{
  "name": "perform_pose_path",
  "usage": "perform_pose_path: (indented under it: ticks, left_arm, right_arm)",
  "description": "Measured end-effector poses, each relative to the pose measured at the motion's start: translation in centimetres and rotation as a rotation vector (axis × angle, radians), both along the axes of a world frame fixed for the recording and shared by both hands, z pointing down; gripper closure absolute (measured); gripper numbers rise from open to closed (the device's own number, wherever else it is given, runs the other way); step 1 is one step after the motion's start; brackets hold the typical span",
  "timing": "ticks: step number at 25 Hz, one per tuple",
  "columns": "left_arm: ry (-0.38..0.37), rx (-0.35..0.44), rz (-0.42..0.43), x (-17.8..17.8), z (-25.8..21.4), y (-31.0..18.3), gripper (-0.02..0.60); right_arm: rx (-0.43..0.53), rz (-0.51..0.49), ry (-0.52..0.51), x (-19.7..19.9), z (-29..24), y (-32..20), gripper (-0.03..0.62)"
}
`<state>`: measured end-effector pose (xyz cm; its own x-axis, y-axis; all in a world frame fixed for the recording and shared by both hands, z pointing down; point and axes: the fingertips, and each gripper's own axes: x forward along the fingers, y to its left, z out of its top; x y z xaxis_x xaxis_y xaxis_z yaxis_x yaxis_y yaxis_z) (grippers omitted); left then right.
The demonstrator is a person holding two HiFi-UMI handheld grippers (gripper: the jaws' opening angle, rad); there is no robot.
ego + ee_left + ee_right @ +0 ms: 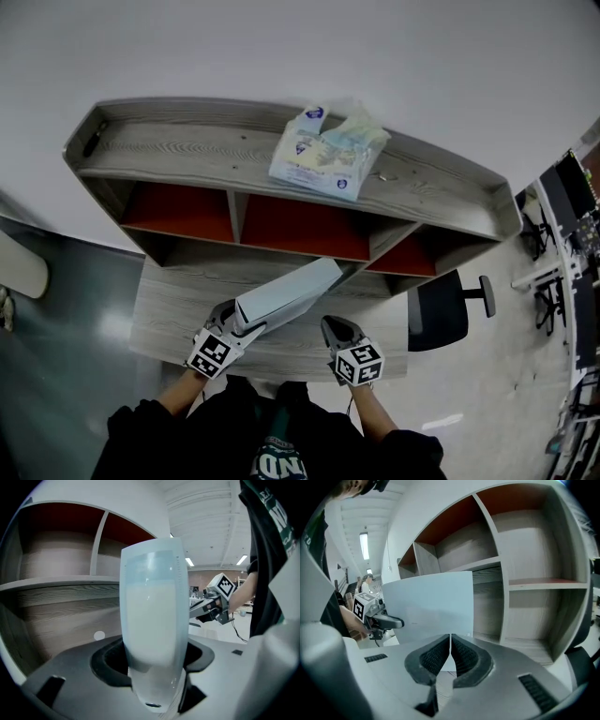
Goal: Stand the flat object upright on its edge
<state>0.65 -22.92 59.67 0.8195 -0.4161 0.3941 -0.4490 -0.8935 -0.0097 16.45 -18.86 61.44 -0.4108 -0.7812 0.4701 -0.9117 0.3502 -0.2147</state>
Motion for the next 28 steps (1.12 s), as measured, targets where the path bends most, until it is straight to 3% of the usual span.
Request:
perform_pose_path:
  ticks: [7,25,28]
  left_arm:
    - [0.025,0.008,-0.164,2.4,0.0,-0.2,0.293]
    - [0.015,0.055,-0.431,9.1,0.5,-1.1,0.29]
    - [0.015,0.06,-0.444,10.2,0.7,-0.9,0.287]
  right_arm:
    - [-0.011,-0.038,-0.019,1.6,0.5,0.3,0.556]
    - [-0.043,-0.022,-0.047,7.6,1.4,2.0,0.556]
    - [-0.046,-0.025,-0.048,8.4,1.5,2.4,0.556]
